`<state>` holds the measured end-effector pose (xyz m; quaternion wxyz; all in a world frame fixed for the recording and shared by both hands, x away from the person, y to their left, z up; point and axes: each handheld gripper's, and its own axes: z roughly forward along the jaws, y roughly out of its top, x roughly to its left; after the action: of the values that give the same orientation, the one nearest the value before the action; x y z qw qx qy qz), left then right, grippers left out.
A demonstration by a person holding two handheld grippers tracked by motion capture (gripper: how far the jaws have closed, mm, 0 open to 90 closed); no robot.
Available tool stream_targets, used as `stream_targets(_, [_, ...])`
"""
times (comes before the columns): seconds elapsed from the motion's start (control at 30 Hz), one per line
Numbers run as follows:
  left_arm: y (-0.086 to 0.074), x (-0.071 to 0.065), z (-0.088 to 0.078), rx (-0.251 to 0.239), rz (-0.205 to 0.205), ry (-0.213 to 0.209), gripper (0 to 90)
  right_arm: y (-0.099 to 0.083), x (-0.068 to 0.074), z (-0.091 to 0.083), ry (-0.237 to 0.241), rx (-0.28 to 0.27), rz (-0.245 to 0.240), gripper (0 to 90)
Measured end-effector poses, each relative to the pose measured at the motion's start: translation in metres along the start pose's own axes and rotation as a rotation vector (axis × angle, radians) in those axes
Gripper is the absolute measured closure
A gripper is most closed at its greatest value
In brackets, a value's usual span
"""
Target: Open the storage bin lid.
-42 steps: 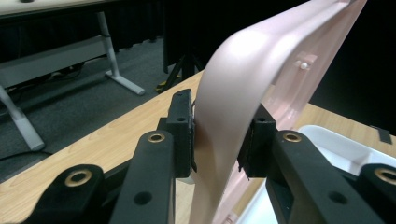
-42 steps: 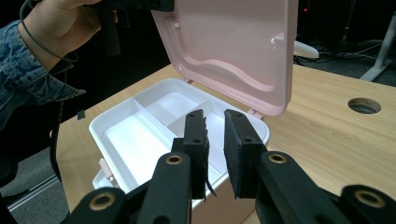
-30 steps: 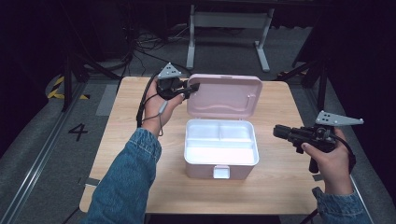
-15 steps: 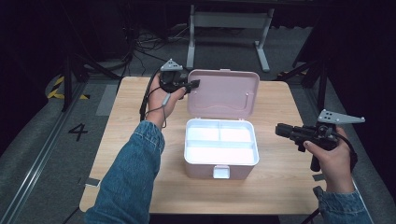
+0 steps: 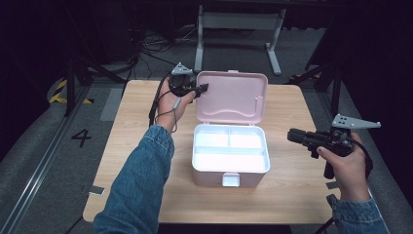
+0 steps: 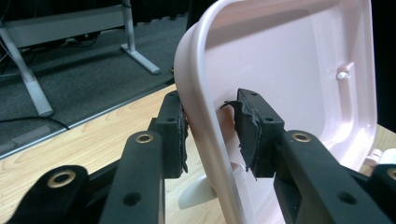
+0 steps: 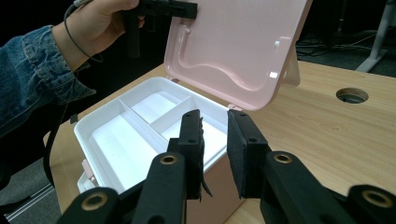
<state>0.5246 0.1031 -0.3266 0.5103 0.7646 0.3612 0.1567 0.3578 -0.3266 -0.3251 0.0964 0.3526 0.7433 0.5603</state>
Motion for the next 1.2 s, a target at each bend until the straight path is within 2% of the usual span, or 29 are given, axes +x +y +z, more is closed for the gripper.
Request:
stream_targets(0.33, [-0.008, 0.009, 0.012, 0.040, -0.029, 0.019, 63.6, -0.001, -0.003, -0.002, -0.005, 0.001, 0.007, 75.9])
stream_targets(0.53, [-0.012, 0.014, 0.018, 0.074, -0.017, 0.045, 65.1, -0.002, -0.004, 0.000, -0.004, 0.004, 0.012, 75.6])
stream_targets(0.63, [-0.015, 0.016, 0.020, 0.080, -0.038, 0.038, 65.1, -0.002, -0.004, 0.000, -0.003, 0.005, 0.014, 75.4])
stream_targets(0.8, [-0.019, 0.017, 0.024, 0.110, -0.028, 0.058, 64.4, -0.002, -0.005, 0.001, -0.006, 0.008, 0.014, 75.3])
stream_targets(1.2, [-0.028, 0.021, 0.035, 0.164, -0.039, 0.082, 63.3, -0.004, -0.006, 0.002, -0.002, 0.013, 0.024, 74.9])
